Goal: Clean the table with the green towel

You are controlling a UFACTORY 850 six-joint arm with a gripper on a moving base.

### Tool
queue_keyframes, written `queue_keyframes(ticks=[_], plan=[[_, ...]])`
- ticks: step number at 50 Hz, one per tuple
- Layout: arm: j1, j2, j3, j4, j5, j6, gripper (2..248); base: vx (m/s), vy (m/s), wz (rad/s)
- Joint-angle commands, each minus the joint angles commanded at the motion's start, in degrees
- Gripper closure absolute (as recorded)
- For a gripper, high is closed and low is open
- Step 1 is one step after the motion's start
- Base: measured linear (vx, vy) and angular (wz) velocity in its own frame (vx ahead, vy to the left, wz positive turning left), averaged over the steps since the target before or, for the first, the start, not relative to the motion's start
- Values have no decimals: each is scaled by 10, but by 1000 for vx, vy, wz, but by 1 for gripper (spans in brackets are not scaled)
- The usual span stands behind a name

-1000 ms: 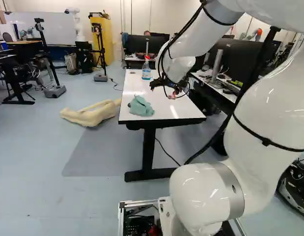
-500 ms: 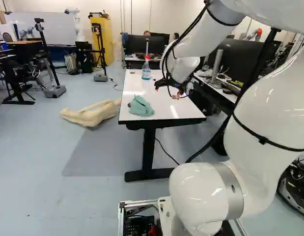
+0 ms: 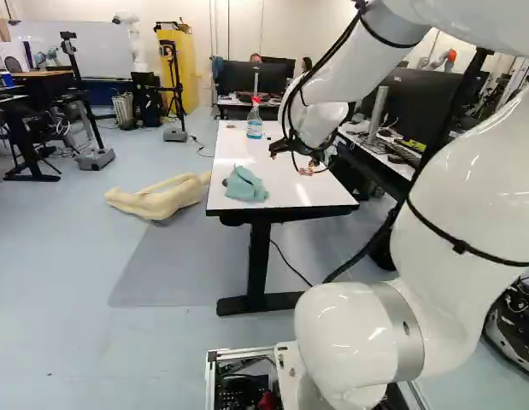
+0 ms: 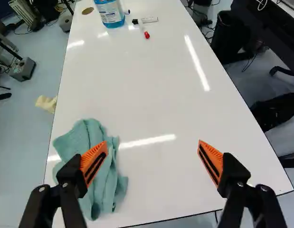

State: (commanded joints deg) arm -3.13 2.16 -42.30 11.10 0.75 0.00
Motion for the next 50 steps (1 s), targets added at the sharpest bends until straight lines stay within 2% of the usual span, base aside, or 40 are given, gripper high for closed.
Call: queue_keyframes(ticks=[25,50], plan=[[5,20,54,-16,72,0,3,0,0,0],[12,51,138,-41,183,0,3,0,0,0]])
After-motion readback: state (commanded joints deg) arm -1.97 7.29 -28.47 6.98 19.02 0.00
